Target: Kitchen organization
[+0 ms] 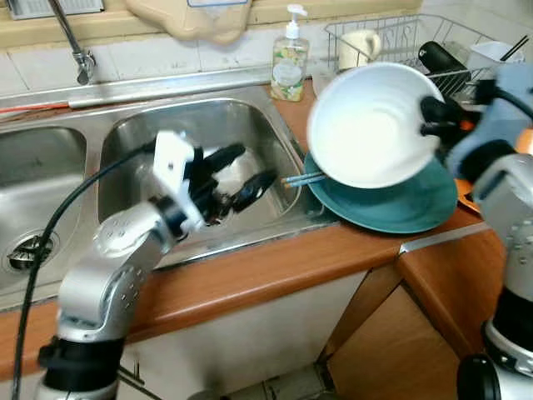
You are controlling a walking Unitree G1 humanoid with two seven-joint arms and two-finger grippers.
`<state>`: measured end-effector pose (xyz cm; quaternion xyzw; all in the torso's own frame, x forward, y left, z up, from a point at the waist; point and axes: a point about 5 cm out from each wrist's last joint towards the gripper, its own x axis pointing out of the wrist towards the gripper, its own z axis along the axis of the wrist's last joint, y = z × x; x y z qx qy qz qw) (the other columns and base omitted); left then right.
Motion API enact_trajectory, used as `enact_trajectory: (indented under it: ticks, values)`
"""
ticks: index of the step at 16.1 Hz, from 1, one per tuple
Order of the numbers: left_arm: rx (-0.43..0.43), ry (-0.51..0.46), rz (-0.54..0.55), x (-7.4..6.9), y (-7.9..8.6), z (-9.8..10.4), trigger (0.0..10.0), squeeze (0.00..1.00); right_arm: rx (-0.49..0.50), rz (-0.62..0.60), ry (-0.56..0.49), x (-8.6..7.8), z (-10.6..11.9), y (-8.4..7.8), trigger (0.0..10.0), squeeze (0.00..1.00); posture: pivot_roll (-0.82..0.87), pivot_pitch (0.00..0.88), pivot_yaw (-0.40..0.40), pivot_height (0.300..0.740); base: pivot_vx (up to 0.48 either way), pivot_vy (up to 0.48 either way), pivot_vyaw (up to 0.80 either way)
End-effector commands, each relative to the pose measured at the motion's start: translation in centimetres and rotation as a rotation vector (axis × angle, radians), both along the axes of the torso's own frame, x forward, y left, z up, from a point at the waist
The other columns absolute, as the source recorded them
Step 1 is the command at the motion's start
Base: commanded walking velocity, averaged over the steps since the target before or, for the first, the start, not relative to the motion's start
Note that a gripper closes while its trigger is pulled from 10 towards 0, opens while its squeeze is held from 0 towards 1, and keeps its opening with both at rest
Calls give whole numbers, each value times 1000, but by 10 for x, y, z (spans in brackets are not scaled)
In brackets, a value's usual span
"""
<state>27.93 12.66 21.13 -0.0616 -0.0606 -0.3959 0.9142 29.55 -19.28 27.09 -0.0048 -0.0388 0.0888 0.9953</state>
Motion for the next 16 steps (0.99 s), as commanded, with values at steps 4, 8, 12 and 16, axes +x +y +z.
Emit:
enact_trajectory:
  ticks: [4,8,12,16]
  values:
    - [-92,30,-8,8,-6,6,10000,0,-145,153,-218,-11,22,31,0,0,-120,0,20,740,0,0,0]
    - [-105,71,66,18,-4,0,10000,0,-40,271,-300,-20,26,47,0,0,-120,0,29,740,0,0,0]
    - [-126,83,144,28,3,-2,392,0,14,353,-305,-26,23,55,0,0,-116,0,28,740,0,0,0]
    - [-170,92,139,30,1,-2,0,0,51,373,-299,-27,20,58,0,0,-114,0,32,740,0,0,0]
